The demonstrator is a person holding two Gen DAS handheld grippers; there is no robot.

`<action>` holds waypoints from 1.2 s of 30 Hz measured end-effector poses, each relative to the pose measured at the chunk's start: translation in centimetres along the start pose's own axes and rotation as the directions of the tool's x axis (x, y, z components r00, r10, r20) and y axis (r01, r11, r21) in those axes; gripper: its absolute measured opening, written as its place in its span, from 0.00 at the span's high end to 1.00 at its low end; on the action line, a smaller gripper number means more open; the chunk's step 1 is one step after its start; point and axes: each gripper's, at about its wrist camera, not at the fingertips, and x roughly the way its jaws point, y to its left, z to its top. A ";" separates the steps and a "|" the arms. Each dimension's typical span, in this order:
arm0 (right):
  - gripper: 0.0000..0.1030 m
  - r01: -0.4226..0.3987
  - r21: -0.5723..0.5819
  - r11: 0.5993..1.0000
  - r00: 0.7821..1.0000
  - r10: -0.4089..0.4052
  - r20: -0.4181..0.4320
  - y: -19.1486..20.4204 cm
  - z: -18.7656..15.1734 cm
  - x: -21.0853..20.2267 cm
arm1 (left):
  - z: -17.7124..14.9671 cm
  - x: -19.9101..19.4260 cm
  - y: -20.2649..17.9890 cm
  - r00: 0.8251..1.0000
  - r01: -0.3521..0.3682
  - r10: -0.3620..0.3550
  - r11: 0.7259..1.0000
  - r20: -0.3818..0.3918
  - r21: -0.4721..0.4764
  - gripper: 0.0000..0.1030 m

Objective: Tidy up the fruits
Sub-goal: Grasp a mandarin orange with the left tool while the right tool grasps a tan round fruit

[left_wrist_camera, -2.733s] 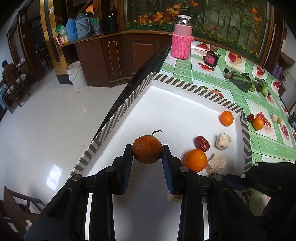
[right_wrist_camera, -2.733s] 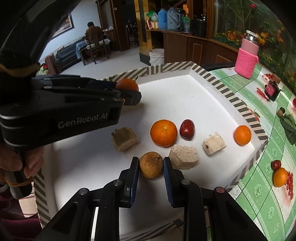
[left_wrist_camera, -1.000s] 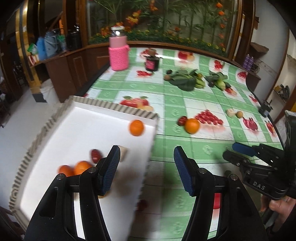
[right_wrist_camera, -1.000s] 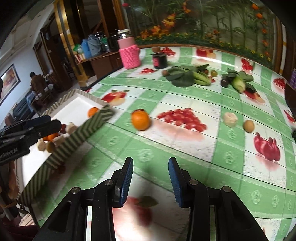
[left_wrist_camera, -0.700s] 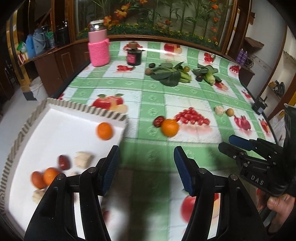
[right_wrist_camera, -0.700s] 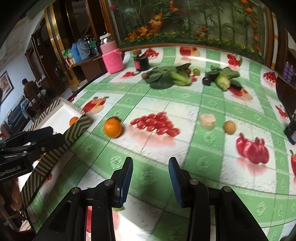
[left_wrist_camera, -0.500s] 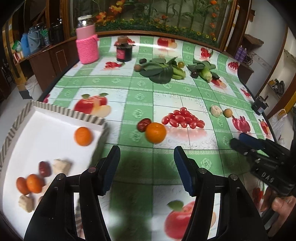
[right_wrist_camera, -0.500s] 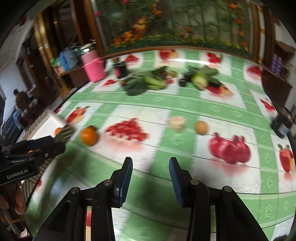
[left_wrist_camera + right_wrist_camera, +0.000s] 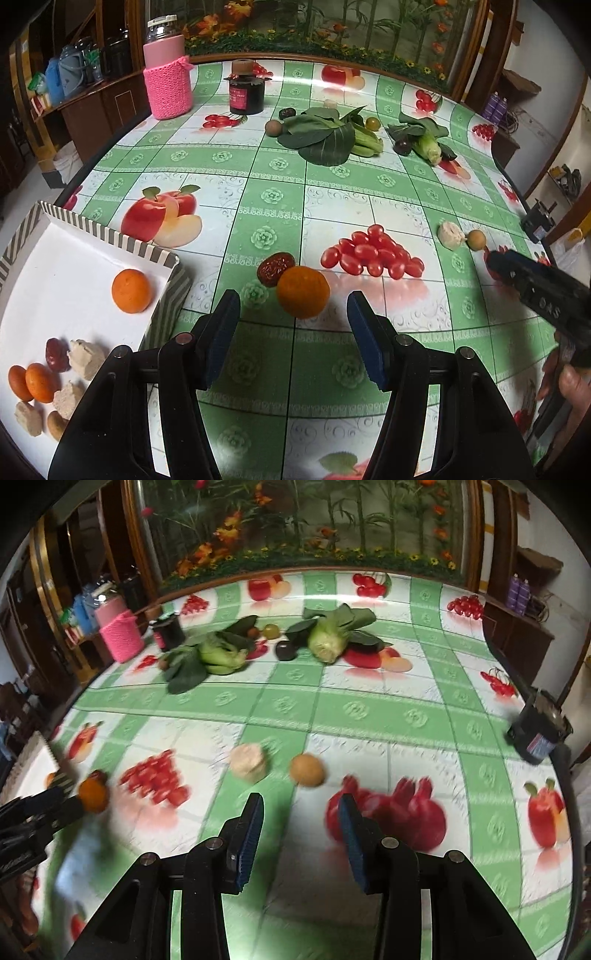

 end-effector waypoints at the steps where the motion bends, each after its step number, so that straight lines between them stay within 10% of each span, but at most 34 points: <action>1: 0.60 -0.001 -0.005 1.000 1.000 0.001 -0.006 -0.1 0.1 0.3 | 0.0 0.2 -0.1 1.000 -0.004 0.004 1.000 -0.002 0.002 0.41; 14: 0.77 -0.073 -0.033 0.997 0.997 0.073 0.004 -0.8 0.6 2.8 | 0.1 2.4 -0.6 1.000 -0.008 0.008 1.000 -0.020 0.017 0.42; 17: 0.77 -0.055 -0.048 0.997 0.998 0.055 0.007 -0.8 0.6 2.7 | -0.1 2.7 -0.4 0.999 0.025 -0.024 1.000 -0.032 0.008 0.68; 36: 0.77 -0.227 -0.036 0.973 0.972 0.229 0.061 3.0 -3.1 -3.7 | -2.8 -2.5 1.2 0.996 0.082 -0.083 0.996 0.017 0.023 0.69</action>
